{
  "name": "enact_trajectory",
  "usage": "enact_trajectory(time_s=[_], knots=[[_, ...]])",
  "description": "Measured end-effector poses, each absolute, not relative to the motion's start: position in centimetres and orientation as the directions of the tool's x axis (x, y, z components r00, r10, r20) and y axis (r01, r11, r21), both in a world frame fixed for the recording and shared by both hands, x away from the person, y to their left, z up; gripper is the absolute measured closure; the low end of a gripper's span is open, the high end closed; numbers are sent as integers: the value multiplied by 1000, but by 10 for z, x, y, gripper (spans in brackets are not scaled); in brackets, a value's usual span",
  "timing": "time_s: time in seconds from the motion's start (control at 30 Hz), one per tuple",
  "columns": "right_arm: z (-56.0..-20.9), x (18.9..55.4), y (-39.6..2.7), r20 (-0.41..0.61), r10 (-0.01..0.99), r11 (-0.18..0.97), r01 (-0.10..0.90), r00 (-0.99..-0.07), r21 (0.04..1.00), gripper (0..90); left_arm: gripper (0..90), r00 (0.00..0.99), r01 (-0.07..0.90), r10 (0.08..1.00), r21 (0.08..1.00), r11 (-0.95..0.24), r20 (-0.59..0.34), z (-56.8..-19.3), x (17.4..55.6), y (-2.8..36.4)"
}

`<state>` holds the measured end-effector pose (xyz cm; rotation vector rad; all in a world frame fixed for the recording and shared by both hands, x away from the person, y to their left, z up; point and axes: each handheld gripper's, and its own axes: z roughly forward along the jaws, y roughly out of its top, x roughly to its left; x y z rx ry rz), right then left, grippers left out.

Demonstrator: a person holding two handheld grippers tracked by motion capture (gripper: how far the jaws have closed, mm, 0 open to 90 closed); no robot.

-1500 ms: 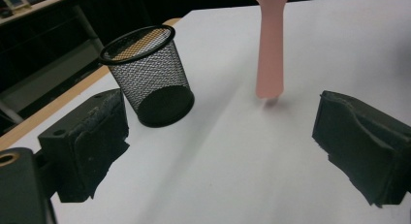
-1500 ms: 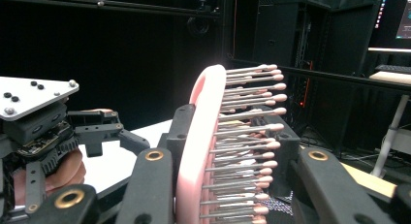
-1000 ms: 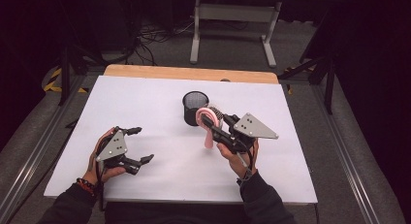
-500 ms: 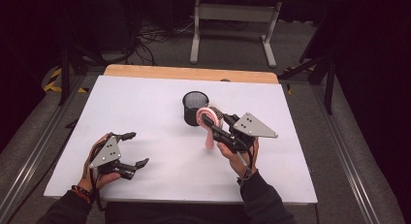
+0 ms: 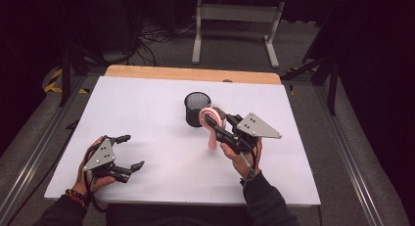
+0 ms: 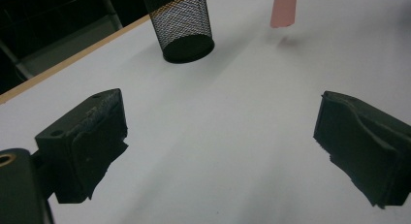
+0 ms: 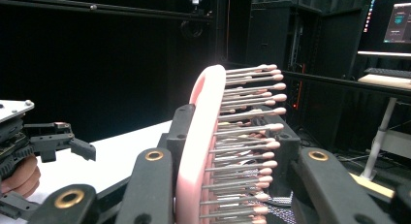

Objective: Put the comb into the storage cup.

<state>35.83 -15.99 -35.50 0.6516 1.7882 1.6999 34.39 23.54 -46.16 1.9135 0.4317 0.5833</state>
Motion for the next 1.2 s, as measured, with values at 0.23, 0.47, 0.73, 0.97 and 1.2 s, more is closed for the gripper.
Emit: enact_trajectory(time_s=[0.23, 0.47, 0.73, 0.97, 1.2], knots=[[-347, 358, -160, -87, 708, 54, -69, -700, 996, 632, 49, 806, 51, 559, 918, -393, 195, -464, 341, 243], [-339, 364, -164, -80, 718, 36, -77, -691, 996, 632, 49, 804, 64, 567, 922, -383, 180, -466, 341, 248], [-329, 371, -162, -99, 722, 49, -92, -685, 995, 632, 57, 805, 63, 566, 922, -382, 180, -466, 341, 248], [-314, 380, -168, -94, 722, 38, -96, -685, 995, 632, 66, 784, 74, 592, 919, -387, 186, -466, 342, 247], [-293, 389, -165, -90, 734, 25, -107, -673, 994, 632, 66, 786, 64, 590, 926, -372, 183, -465, 341, 248]])
